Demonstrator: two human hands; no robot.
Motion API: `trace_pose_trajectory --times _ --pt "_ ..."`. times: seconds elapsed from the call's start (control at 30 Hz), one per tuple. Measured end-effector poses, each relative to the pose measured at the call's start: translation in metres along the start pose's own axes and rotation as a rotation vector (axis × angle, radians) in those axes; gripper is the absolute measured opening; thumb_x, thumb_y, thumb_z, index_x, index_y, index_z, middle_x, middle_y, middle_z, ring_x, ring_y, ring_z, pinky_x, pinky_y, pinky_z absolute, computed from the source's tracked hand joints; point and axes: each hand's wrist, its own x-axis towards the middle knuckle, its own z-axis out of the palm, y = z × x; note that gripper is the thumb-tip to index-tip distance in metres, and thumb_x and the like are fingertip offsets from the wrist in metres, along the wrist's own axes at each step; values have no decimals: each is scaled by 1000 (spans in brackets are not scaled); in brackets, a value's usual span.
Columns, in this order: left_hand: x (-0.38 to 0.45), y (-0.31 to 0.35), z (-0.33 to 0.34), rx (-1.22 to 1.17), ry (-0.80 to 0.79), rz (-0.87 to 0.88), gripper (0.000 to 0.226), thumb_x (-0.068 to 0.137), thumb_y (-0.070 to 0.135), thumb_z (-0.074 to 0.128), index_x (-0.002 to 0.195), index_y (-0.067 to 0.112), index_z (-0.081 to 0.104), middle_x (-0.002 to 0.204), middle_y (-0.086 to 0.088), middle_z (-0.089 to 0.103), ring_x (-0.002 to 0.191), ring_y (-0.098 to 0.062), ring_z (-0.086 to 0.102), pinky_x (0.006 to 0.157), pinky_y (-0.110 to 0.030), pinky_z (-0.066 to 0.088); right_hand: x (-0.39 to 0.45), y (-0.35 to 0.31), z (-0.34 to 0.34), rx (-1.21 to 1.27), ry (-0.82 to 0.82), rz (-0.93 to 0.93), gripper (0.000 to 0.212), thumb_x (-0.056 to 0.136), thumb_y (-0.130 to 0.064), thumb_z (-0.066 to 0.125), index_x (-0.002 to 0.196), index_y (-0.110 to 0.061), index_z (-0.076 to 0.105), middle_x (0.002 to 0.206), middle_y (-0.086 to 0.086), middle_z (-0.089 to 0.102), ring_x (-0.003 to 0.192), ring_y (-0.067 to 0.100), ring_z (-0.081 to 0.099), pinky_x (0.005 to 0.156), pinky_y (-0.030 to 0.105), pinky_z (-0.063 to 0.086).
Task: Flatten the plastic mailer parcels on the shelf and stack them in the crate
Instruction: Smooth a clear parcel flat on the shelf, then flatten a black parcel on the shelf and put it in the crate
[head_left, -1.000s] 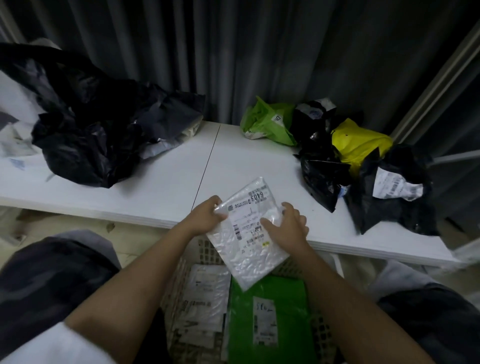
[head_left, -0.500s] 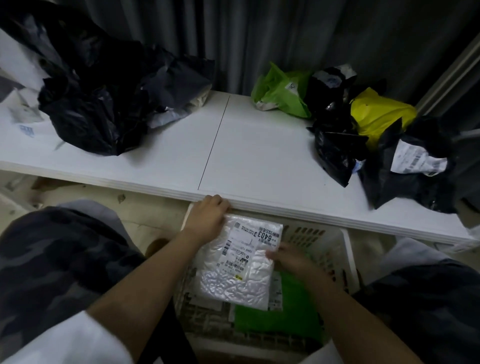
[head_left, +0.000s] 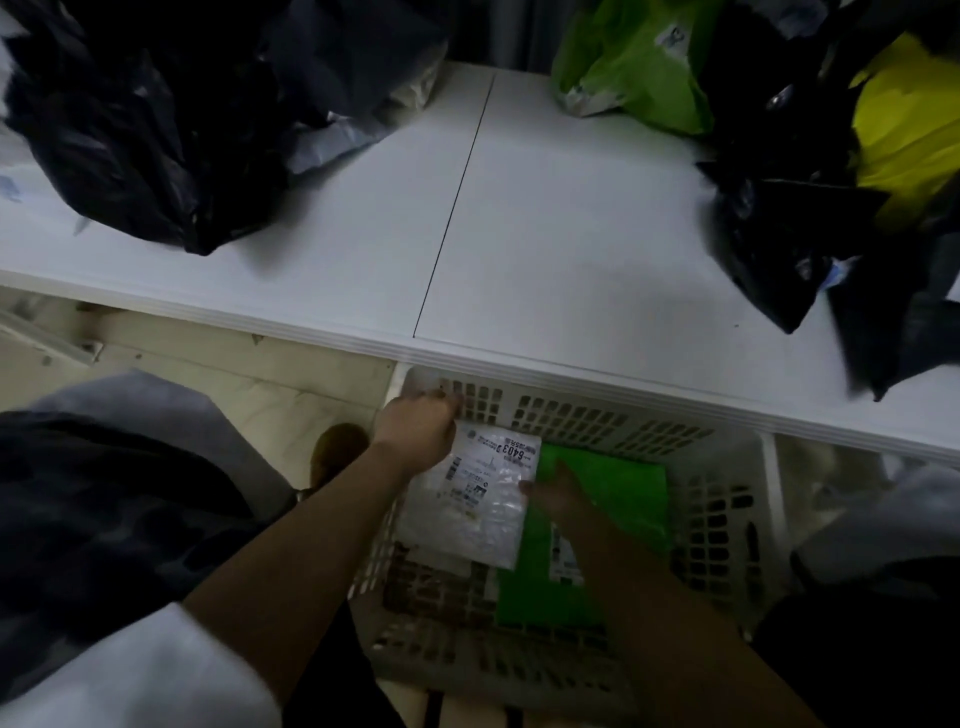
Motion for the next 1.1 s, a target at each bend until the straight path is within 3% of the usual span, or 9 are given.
trace_pose_trajectory --times 0.2,0.3,0.37,0.47,0.6,0.77,0.9,1.0,1.1 --pt "8 2 4 -7 6 15 27 95 22 40 118 15 52 116 -8 61 102 -29 60 76 -33 48 3 -4 -16 -411 -21 -244 39 96 -21 56 132 -7 55 134 13 56 116 26 56 92 25 42" --pt "7 12 -5 -30 53 64 25 95 26 40 113 14 53 108 -9 64 96 -29 61 71 -32 46 -16 -17 -32 -636 57 -475 24 97 -23 50 107 -9 66 99 11 69 89 25 64 77 28 48" --pt "4 22 -14 -45 87 106 25 95 29 40 113 16 54 107 -9 65 95 -30 62 71 -32 46 -32 -28 -41 -779 131 -611 25 98 -27 45 93 -12 65 78 4 64 70 22 60 63 27 46" --pt "0 39 -37 -50 139 137 23 95 30 41 108 18 55 101 -8 67 91 -30 63 65 -31 40 -53 -46 -52 -929 242 -747 31 96 -34 43 85 -14 64 77 3 65 64 19 58 57 26 46" --pt "-3 62 -73 6 266 187 23 97 31 38 105 15 53 94 -8 67 84 -31 63 61 -30 35 -89 -69 -77 -921 389 -861 27 94 -33 45 85 -15 63 77 3 65 62 19 52 56 26 37" --pt "10 94 -125 -1 385 216 22 97 27 38 104 13 53 89 -8 66 77 -32 61 64 -31 43 -118 -93 -126 -767 643 -912 29 95 -29 47 79 -10 60 72 5 64 66 26 58 56 29 33" --pt "31 121 -159 -68 437 204 21 95 21 37 104 11 54 93 -7 65 81 -29 58 62 -29 38 -119 -112 -169 -679 773 -890 29 96 -27 47 83 -6 61 77 8 60 74 29 56 55 31 28" --pt "50 139 -180 -99 468 207 24 95 21 39 111 11 54 103 -8 63 94 -29 57 65 -31 39 -105 -125 -201 -640 848 -865 25 94 -28 52 102 -8 63 105 11 60 99 32 52 70 36 38" --pt "70 155 -195 -120 467 195 29 95 20 40 120 12 52 113 -8 59 103 -28 53 71 -32 38 -85 -140 -222 -685 905 -746 52 89 -39 59 132 -13 48 136 12 42 122 34 38 90 42 38"
